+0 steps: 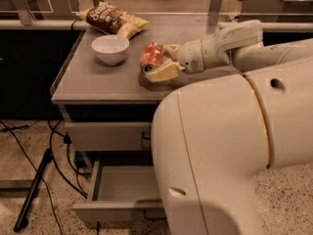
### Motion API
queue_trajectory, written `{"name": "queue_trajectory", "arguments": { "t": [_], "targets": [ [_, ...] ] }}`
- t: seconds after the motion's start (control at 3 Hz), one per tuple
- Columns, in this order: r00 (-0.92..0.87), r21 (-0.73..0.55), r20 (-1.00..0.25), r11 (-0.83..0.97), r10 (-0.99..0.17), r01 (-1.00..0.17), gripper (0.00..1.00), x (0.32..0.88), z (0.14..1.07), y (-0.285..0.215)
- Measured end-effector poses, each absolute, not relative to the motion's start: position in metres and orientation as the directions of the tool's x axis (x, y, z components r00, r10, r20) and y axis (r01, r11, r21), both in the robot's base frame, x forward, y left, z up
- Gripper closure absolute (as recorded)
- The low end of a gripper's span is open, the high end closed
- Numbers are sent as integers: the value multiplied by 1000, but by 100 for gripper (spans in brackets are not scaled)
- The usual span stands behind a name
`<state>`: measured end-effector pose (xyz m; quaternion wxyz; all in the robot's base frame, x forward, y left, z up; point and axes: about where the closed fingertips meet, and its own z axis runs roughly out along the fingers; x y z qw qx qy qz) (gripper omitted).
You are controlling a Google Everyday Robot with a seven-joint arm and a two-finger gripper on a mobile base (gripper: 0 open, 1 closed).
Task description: Pick coke can from middle drawer and place on counter
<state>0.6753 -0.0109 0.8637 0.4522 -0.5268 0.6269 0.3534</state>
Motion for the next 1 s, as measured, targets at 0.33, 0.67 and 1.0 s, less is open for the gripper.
{"name": "queue_trajectory", "arguments": {
  "t": [0.33, 0.67, 1.0],
  "targets": [
    [-36, -33, -939, 195, -341, -980, 4, 675, 864, -11],
    [-36, -34, -939, 195, -341, -980, 0, 675, 864, -11],
    [-36, -34, -939, 195, -341, -980, 0, 675, 864, -11]
  ]
}}
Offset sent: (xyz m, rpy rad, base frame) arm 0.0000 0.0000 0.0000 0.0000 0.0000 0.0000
